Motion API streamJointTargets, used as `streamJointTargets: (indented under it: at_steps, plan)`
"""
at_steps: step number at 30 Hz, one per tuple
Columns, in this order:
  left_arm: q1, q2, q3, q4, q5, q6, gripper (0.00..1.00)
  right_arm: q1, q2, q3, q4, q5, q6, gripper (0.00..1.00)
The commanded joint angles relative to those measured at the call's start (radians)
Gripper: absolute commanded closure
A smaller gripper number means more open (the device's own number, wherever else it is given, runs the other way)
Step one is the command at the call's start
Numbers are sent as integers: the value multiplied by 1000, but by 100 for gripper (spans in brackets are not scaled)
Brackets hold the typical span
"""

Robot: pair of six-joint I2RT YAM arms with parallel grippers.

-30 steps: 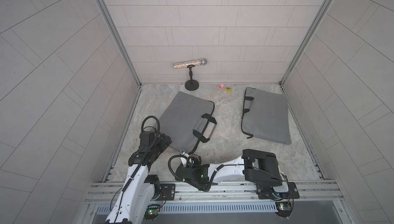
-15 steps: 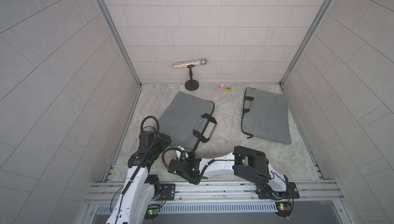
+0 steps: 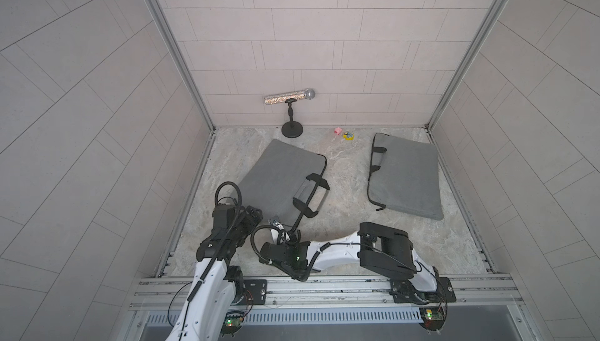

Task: Put the mouse into the laptop bag
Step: Zip the zipper on the zippered laptop bag.

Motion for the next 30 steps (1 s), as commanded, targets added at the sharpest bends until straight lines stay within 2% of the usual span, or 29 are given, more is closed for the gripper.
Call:
streamJointTargets:
  at_steps: [1,6,11,14,18,21,26,27,30]
  plan:
    - [2,4,-41,87,53,-43,13,1,-53,-74,-2,-60,3,100]
    - [2,44,-47,130,56,-48,19,1,-109,-141,53,-66,-14,100]
    - [2,115,-6,123,40,0,27,2,-153,-198,109,-92,-93,100]
    - [2,176,-20,200,67,-11,31,5,-182,-229,129,-102,-108,100]
    - [3,250,-21,266,72,-16,43,6,-210,-269,161,-113,-124,100]
    - [4,292,-11,294,69,-2,56,9,-217,-295,201,-135,-144,100]
    - [7,349,13,317,35,12,94,10,-228,-326,237,-164,-155,100]
    - [7,358,20,315,30,15,99,11,-233,-334,238,-165,-156,100]
    - [12,381,31,294,-2,24,100,10,-256,-374,241,-151,-151,100]
